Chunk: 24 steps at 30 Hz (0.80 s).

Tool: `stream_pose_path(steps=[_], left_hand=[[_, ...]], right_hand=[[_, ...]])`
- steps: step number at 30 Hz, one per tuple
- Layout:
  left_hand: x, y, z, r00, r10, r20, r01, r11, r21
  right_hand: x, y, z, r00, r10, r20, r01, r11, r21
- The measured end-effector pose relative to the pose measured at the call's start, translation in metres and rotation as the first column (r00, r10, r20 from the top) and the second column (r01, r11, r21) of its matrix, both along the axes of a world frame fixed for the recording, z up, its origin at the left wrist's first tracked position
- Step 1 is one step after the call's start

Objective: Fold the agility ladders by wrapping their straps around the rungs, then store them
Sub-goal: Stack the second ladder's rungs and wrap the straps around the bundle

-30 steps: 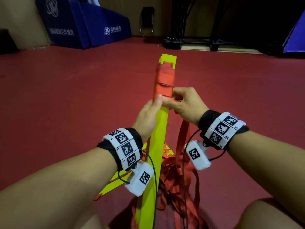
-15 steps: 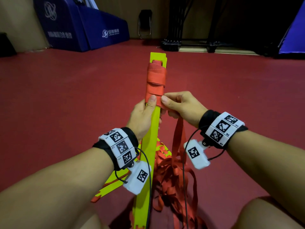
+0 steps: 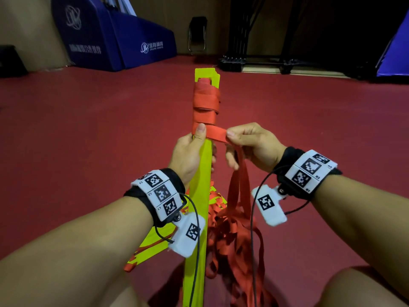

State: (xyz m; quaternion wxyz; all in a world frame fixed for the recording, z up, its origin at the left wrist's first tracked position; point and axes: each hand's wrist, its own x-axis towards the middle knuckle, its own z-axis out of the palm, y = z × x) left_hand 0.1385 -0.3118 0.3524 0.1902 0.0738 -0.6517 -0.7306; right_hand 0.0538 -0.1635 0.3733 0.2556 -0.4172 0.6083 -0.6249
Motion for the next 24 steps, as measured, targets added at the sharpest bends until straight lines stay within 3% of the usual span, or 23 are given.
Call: stream_pose_path(steps=[3,13,18,24], left_hand=[[0.001,-0.007,0.002,1.0,0.0,0.01,0.0,0.998,0.057],[0.007,-0.007,0.003,0.992,-0.127,-0.002,0.125,0.973,0.196],[0.008,0.001,0.0,0.972,-0.236,-0.014,0.235,0.959,0.156],[0.007,0.005,-0.001,0.983,-0.184,0.003,0.181,0.972,0.148]], right_hand=[[-0.001,0.005,0.002,0.999,0.048,0.019,-0.048,0.999,0.019],[0.001,-0.004,-0.005,0.931,-0.281,-0.232,0.295,0.955,0.027],[0.009,-0.009,-0.004,0.956,-0.233,-0.179,0.233,0.972,-0.019],[0.008,-0.008,-0.009,0.971,-0.168,-0.171,0.157,0.985,-0.075]])
